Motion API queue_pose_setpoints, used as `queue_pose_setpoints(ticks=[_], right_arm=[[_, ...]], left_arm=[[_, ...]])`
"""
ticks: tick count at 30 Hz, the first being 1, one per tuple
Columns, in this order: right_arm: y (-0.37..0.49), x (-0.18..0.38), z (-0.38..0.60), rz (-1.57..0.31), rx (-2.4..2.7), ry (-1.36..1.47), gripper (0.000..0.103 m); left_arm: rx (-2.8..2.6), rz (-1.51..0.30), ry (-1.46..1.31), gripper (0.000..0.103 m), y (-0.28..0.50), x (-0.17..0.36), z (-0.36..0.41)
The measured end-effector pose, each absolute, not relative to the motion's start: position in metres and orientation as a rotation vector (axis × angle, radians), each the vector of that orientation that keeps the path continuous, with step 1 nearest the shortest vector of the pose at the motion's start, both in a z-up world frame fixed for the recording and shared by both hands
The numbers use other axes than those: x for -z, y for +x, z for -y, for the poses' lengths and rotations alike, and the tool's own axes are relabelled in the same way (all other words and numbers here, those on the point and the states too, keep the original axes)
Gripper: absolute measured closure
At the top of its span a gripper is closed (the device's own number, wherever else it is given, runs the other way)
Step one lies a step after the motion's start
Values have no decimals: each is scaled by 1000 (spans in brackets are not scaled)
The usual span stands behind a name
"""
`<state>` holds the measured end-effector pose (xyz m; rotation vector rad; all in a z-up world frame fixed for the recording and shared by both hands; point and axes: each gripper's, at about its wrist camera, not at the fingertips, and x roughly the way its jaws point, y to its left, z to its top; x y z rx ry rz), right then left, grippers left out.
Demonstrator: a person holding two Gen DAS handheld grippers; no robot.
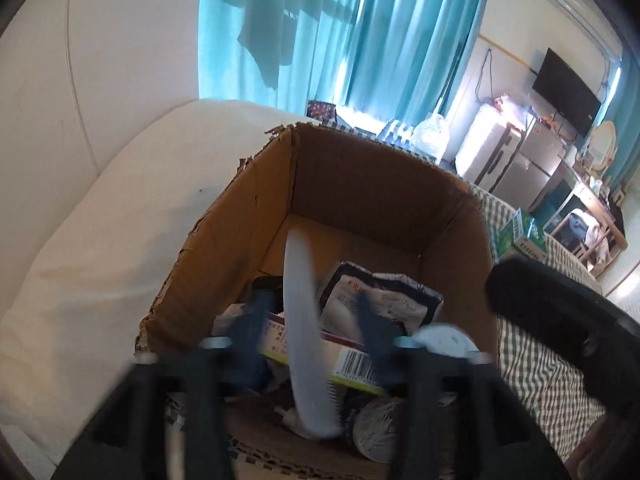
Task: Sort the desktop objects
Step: 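Open both tools to drop the plush toy and comb into the box, then move both tools back over the green box and blister pack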
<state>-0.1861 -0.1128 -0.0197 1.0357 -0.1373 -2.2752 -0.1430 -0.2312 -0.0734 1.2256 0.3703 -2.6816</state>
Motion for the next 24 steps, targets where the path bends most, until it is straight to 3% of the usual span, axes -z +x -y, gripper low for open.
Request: queue_pose_setpoints(ticks=[1,12,20,24], right_arm=[[-187,17,112,153,2284,1022,22],[-162,-12,26,212,2560,879,22],[-128,-1,-67,194,2727,957,22],[-114,8,-121,355,2758,988,22]], left_arm=[[2678,-367,1202,11,-141,72,232],[2695,-299,1195,0,-126,58,196],[2762,-278,1246,0,-111,49,130],[2814,-220,1258,0,-106,47,84]])
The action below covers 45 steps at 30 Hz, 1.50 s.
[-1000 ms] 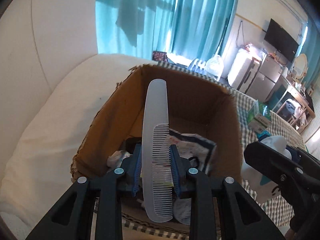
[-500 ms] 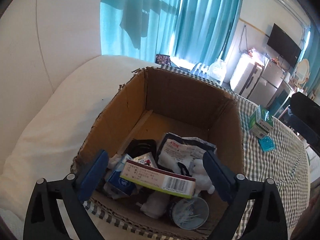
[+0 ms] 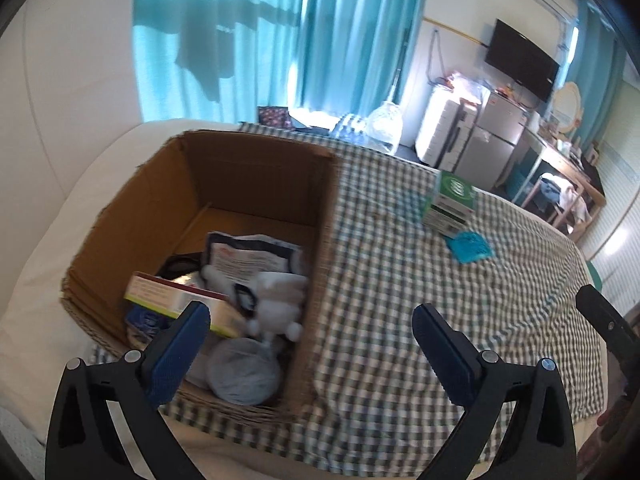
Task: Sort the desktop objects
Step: 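Move both tools back over the green box and blister pack, then grasp the blue blister pack with the right tool and lift it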
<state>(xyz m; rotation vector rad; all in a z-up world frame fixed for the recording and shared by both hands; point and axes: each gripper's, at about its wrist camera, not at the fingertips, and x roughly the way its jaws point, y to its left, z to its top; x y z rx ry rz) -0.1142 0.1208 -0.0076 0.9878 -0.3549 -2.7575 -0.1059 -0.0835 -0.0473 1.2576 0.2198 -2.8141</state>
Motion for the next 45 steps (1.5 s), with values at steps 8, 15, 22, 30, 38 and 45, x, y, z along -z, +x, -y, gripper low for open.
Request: queue_pose_setpoints(ticks=[8,15,22,30,38,45], right_arm=[[-116,24,-191,487,2812,1052,22],[-170,62,-224,533,2796,1155,22],[-248,112,-241,522,2736,1242,24],[-338,157,-260,597,2653,1302,29],[-373,201,-280,912,2450,1327,59],[-373,209,-271,1040,2307,1286,84]], left_arm=[[2899,-51,1397,0,-123,69,-9],[2899,11,1397,0,-165,89,-57],[2886,9,1460,0,-243,133,-87],[2924,83,1422,0,-313,164,-116],[2949,63,1401,0,-347,185,-115],[2887,28,1474,0,-357,204,-103]])
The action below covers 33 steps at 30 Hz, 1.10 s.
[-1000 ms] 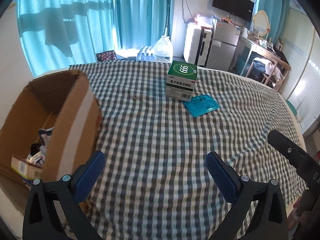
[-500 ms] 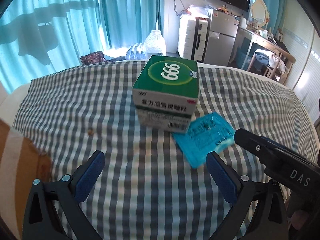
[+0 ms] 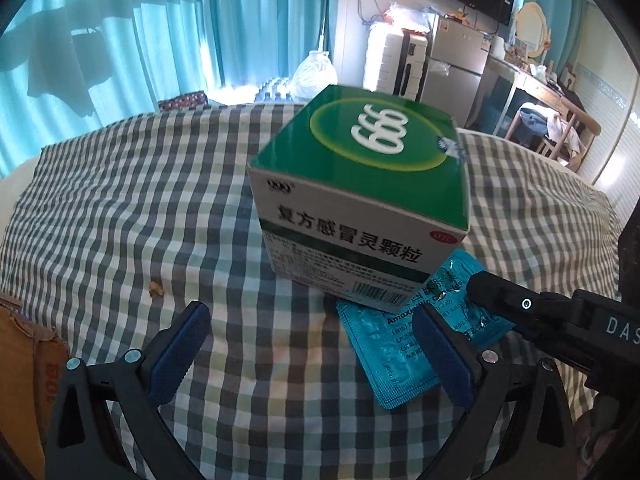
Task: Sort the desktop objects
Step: 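Grasp the blue blister pack with the right tool and lift it, then grasp the green medicine box with the left tool while the right tool holds the blister pack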
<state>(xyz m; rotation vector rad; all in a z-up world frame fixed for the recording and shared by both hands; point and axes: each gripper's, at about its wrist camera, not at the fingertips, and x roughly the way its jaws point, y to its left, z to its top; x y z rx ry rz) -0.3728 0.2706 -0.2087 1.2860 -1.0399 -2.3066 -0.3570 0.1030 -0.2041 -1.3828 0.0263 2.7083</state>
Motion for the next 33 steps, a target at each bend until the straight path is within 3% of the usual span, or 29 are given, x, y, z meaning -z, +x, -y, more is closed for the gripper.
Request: queue_pose_setpoints(ticks=[5,7,10,16,22,26,28,29,33], right_arm=[[-378,250,-280,1457,1977,1255,85],[-376,250,-283,1472,2001,1210,93],[-361,239,-290,1473,2038,1149,95],[-309,190,-344,1307,2385,1076,95],[-284,169,-373,1125,2523,1146,94],[-280,162,-365,1004,2540,1170,94],[-286,155,-349,944,2557,1173,94],[-286,151,-344,906,2556,1178,94],[-279,139,-328,778,2601,1202,94]], left_arm=[[-2700,-9,-1403,0,-354,212,-100],[-2699,-4,-1401,0,-353,210,-98],[-2688,30,-1382,0,-353,204,-93],[-2638,24,-1261,0,-356,186,-96],[-2637,-262,-1148,0,-376,186,-119],[-2609,-210,-1159,0,-393,184,-111],[-2593,-195,-1097,8,-391,177,-106],[-2595,-228,-1079,20,-390,173,-108],[-2589,-284,-1070,22,-379,163,-114]])
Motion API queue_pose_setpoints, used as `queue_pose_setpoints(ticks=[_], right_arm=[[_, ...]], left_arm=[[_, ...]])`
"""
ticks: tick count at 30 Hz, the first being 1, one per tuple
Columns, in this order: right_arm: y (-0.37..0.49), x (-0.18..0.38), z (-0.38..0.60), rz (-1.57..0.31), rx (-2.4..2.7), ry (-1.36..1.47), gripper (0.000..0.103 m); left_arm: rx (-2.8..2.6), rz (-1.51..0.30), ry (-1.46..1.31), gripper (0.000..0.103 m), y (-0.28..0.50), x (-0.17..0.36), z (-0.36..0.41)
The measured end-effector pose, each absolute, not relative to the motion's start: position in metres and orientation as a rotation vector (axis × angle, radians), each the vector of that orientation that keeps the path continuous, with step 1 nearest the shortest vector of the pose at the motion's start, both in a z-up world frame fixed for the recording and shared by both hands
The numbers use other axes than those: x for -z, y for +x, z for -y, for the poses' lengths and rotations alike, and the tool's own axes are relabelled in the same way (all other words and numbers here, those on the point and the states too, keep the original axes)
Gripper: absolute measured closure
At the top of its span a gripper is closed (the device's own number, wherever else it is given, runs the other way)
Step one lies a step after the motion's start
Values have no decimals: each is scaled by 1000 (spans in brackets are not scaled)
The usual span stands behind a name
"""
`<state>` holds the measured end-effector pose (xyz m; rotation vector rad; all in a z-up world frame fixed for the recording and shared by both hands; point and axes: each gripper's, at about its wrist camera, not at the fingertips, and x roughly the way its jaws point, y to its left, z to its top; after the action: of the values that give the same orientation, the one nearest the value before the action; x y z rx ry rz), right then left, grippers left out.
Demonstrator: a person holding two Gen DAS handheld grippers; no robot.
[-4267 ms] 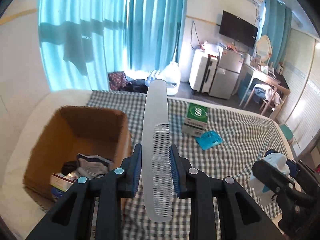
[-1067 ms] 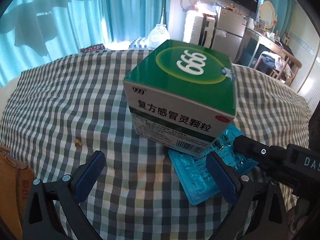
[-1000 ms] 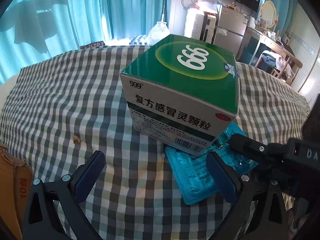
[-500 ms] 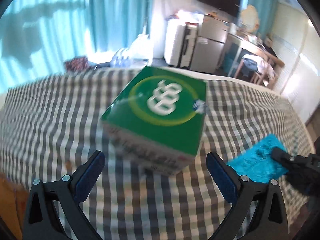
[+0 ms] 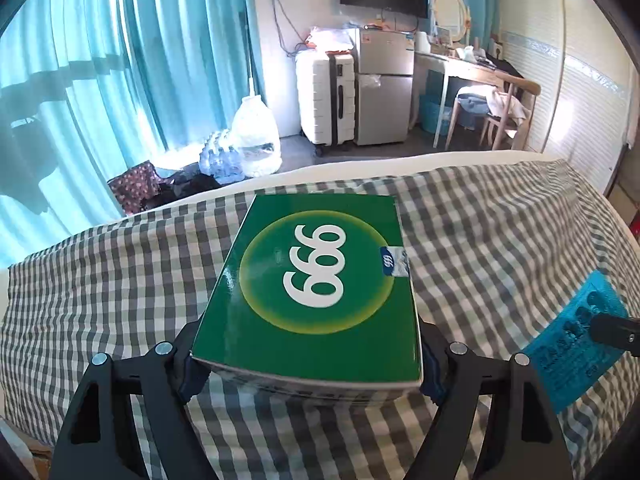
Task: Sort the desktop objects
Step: 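Grasp the green medicine box with the left tool while the right tool holds the blister pack, then carry the green box and blister pack with both tools over the cardboard box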
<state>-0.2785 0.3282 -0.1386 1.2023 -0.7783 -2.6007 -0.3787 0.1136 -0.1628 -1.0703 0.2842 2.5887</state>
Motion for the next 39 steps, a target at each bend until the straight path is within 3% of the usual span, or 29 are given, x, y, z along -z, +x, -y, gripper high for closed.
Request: queue_pose_setpoints(ticks=[13,26,32,39], right_arm=[[-206,77,-290,695,2602,1183,95],[-120,-74,-151,359,2608,843,95],[-112,-92,-57,243,2489,805,95],[-129,-59,51,117,2342,901,95]], left_arm=[[-2644,-109,-1110,23,-248,60,-79],[-2818,-19,-923,23,-149,-72,26],[-2971,-21,-965,23,-122,-74,96],[-3026,140,-1146,23,-117,-9,171]])
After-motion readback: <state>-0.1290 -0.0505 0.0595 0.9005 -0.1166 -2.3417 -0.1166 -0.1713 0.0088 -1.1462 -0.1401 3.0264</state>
